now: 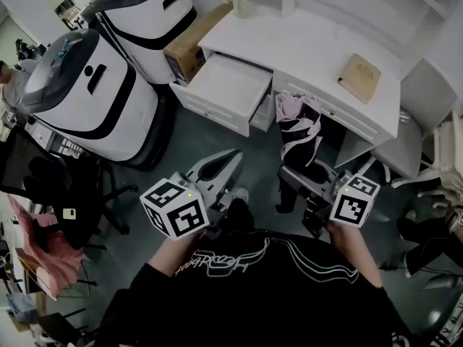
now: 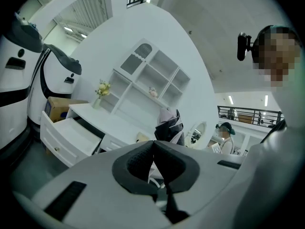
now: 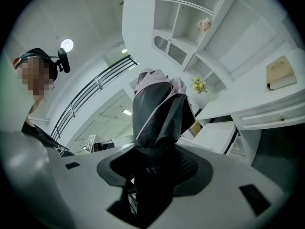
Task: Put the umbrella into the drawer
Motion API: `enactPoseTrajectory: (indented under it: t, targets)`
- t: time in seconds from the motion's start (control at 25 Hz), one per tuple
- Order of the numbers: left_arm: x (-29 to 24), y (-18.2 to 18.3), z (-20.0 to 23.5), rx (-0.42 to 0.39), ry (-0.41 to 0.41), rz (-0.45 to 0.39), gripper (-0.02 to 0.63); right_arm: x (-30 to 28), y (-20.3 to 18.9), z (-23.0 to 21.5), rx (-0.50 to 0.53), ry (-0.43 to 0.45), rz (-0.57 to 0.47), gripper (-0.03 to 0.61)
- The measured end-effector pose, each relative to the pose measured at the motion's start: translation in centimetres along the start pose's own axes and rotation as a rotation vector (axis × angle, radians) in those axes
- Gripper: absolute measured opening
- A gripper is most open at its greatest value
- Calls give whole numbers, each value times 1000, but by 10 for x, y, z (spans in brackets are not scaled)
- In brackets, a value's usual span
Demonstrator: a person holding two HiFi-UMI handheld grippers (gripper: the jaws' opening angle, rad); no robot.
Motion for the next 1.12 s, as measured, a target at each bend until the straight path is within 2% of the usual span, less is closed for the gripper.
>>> enactPoseTrajectory:
  t: [0.16, 0.32, 0.56, 0.88, 1.12]
  targets:
    - [-46, 42, 69, 27, -20, 35, 20, -59, 36, -52, -31, -39, 2, 225]
    - [-66, 59, 98, 8, -37, 54, 20, -83, 48, -76, -35, -60, -18, 225]
    - [-120, 103, 195, 22, -48, 103, 20, -163, 88, -149, -62, -123, 1, 225]
    - [-144, 116, 263, 45, -31, 122, 20, -221, 99, -199, -51, -154, 50, 225]
    - [-150, 117, 297, 74, 31, 115, 20, -254, 110, -232, -30, -137, 120, 225]
Point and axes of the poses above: the fingertips, and each gripper's own axes: x backward along the fingers, z to its left, y out of its top, the point moved 2 cm from there along x, backward along the fingers, and after that the axes turned 7 degrees about y, right-handed, at the moved point
